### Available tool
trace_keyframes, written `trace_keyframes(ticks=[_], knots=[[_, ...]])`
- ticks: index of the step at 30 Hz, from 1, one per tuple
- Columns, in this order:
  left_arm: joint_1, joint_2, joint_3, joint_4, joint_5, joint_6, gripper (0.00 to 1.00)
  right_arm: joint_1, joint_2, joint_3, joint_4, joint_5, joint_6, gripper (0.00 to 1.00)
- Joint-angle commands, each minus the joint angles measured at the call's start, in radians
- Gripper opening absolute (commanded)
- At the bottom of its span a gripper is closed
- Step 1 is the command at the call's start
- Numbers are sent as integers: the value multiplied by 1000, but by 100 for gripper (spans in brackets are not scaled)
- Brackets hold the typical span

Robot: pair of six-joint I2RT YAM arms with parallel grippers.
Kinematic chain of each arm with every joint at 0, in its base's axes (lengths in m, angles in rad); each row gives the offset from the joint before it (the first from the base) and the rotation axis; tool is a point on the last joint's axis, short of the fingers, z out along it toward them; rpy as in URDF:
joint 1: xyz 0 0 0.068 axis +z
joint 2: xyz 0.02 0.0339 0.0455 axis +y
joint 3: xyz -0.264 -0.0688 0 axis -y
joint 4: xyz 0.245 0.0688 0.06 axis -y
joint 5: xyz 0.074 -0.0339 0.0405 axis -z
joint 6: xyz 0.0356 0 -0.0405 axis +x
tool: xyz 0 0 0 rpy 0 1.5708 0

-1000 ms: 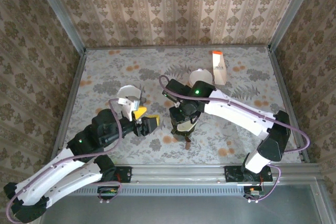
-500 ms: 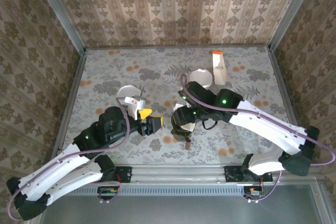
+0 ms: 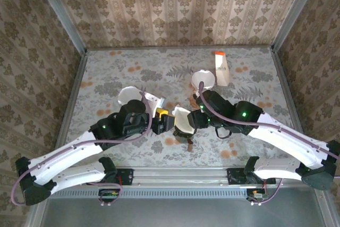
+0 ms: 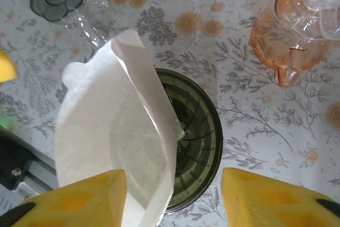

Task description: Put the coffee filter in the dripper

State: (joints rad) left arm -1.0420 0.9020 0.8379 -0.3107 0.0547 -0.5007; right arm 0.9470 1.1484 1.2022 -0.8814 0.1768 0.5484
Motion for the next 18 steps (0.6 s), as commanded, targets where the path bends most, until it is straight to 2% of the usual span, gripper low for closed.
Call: trace_keyframes(ticks=[1, 6, 14, 18], knots=[[-3, -3, 20, -36, -47, 12, 50, -3, 18, -10, 48, 17, -35, 44], [-4, 17, 19, -32, -39, 4, 48, -4, 30, -9, 56, 27, -51, 24], [-3, 3, 15, -36, -61, 7, 56, -2, 52, -10, 56, 27, -57, 0], [-4, 9, 6, -35, -65, 9, 58, 6, 68, 3, 33, 62, -57, 0]])
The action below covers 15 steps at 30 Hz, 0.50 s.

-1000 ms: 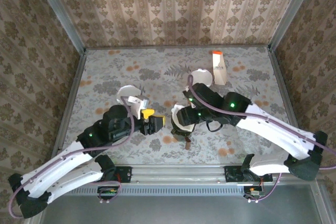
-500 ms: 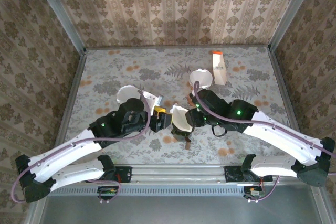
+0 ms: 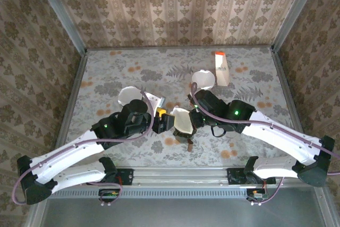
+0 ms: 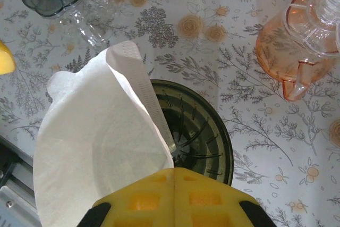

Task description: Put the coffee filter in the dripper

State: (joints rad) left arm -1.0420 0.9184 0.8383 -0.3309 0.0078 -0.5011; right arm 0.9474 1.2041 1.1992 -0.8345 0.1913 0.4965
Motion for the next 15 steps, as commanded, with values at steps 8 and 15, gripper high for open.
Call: trace_keyframes(ticks=[8, 15], knots=[[5, 7, -17, -2, -22, 7, 57, 39, 64, 30, -71, 160, -10, 0], [12, 30, -31, 11, -2, 2, 57, 48, 80, 25, -77, 191, -9, 0]])
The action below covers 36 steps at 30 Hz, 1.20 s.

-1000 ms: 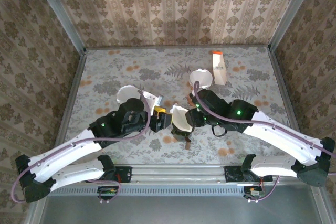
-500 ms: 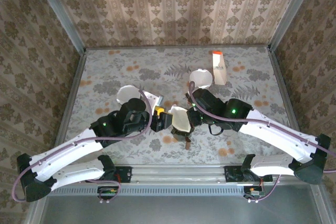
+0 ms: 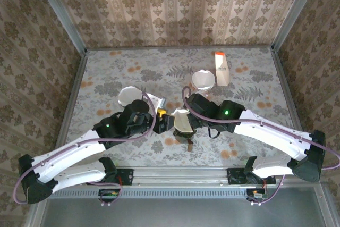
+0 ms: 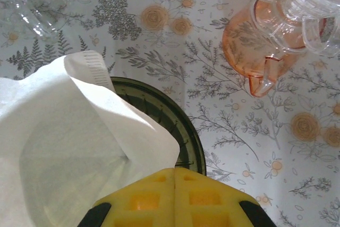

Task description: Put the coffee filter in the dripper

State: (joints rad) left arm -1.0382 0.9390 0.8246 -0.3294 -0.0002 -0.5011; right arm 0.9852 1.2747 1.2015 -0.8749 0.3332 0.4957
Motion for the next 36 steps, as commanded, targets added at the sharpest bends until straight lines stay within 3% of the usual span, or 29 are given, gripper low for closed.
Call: trace_keyframes(ticks=[1, 6, 18, 22, 31, 36], knots=[[9, 14, -21, 13, 9, 2, 56, 10, 11, 23, -36, 51, -8, 0], [10, 25, -34, 18, 6, -3, 47, 12, 19, 21, -39, 58, -5, 0], [20, 37, -68, 31, 19, -17, 44, 17, 19, 10, -26, 54, 7, 0], [24, 17, -80, 45, 26, -25, 45, 18, 20, 7, -26, 54, 11, 0], [25, -20, -93, 122, 65, -48, 58, 18, 14, 4, -22, 56, 14, 0], [26, 13, -90, 118, 75, -43, 52, 19, 13, -1, -21, 56, 17, 0]])
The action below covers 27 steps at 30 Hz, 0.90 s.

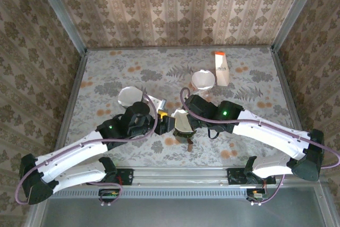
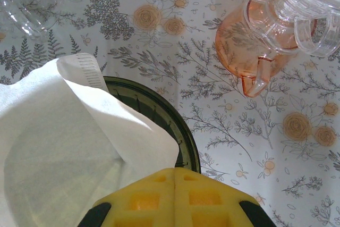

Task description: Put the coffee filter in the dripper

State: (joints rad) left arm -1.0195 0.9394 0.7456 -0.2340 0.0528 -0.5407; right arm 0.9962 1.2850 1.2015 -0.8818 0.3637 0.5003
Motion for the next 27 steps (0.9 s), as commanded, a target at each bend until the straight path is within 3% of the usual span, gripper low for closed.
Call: trace_keyframes(ticks=[1, 6, 10, 14, 17, 22, 27], knots=[[7, 17, -14, 24, 26, -6, 48, 8, 2, -2, -13, 25, 12, 0], [6, 20, -23, 4, 8, -15, 38, 8, 3, -3, -7, 22, 15, 0], [7, 29, -24, -10, 8, -16, 36, 9, 2, -3, -3, 24, 15, 1], [5, 37, -30, -11, 12, -19, 35, 7, 0, 0, -6, 32, 17, 7], [5, 41, -34, -8, 17, -22, 35, 7, -11, 7, -9, 49, 22, 21], [4, 39, -40, 0, 17, -25, 35, 3, -42, 16, -6, 54, 23, 54], [4, 38, -46, 8, 18, -27, 35, -27, -14, 21, 2, -28, 24, 63]])
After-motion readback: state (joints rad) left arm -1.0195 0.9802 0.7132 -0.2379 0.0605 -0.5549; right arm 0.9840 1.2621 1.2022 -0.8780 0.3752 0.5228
